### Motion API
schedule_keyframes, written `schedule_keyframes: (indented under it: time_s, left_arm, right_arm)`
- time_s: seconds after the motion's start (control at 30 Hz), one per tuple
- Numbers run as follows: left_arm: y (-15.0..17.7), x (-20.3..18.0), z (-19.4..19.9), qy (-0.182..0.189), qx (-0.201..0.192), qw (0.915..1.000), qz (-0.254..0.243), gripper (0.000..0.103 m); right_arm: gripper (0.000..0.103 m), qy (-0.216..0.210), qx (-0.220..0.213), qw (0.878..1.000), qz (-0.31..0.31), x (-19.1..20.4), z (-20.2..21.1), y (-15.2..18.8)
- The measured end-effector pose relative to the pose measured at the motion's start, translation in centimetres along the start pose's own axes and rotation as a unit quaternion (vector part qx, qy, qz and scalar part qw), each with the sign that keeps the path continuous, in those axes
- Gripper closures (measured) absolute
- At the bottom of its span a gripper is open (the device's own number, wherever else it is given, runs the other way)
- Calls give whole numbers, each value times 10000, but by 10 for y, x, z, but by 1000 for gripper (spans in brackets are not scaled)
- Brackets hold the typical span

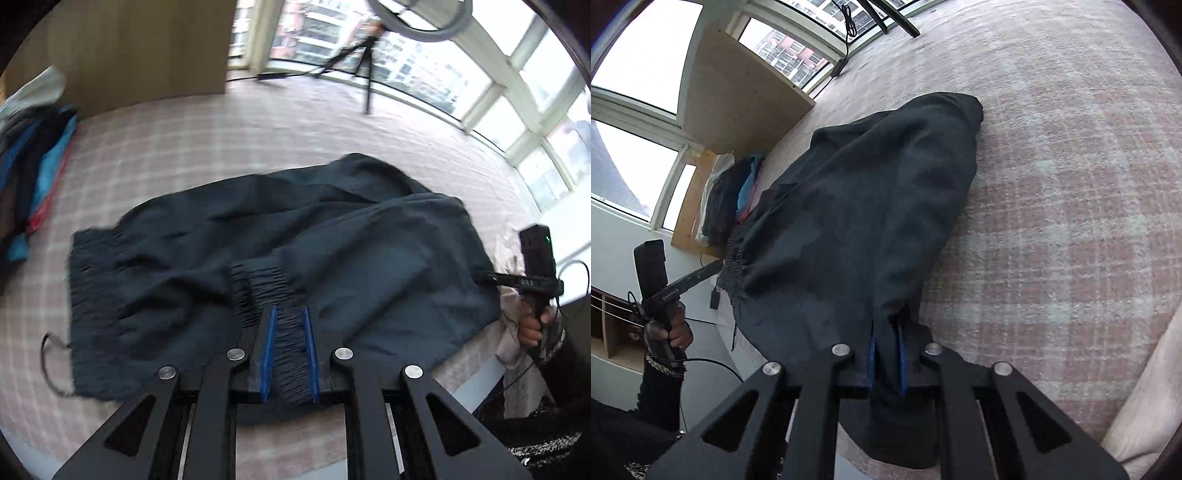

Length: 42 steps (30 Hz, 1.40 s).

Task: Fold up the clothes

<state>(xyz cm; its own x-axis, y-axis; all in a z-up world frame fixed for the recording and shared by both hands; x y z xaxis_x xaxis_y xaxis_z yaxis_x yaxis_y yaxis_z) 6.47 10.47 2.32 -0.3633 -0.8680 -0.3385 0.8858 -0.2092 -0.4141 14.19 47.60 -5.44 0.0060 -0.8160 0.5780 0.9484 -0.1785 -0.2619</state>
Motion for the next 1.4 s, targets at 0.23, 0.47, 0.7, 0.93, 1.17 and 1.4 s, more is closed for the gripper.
schedule_keyframes:
  time_s: [0.23, 0.47, 0.7, 0.93, 1.17, 1.4]
  left_arm:
    - [3, 14, -39, -77, 401, 9992, -8, 90]
    - [15, 64, 61, -269, -458, 9985, 146, 89]
    - [49, 148, 138, -271, -941, 9932, 624, 89]
    - [86, 196, 151, -29, -860, 9932, 788, 88]
    - [95, 165, 134, 496, -741, 9949, 468, 88]
    - [94, 97, 107, 812, -712, 9941, -67, 81]
  right_arm:
    - [99, -166, -254, 9976, -621, 22, 21, -6]
    - [99, -217, -999, 9947, -85, 137, 46, -22]
    - [99, -290, -784, 9887, 1247, 325, -43, -26]
    - [93, 528, 874, 9731, 2065, 439, -238, 35]
    - [83, -513, 716, 9845, 1515, 432, -166, 37]
    - [67, 367, 68, 9873, 1542, 361, -102, -9]
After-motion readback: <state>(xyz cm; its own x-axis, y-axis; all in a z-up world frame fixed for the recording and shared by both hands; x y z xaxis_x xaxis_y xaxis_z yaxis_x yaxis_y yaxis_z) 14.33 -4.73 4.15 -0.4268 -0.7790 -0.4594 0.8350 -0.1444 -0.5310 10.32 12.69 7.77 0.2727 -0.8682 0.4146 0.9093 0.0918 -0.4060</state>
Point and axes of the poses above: each gripper's, at about its wrist camera, not at the fingertips, and z roughly against the way its jaws point, x to its left, y to its underside, the point moved 7 cm from there along -z, roughly the way its jaws point, and after that the axes turned 6 degrees about y, right-handed, at the moved point
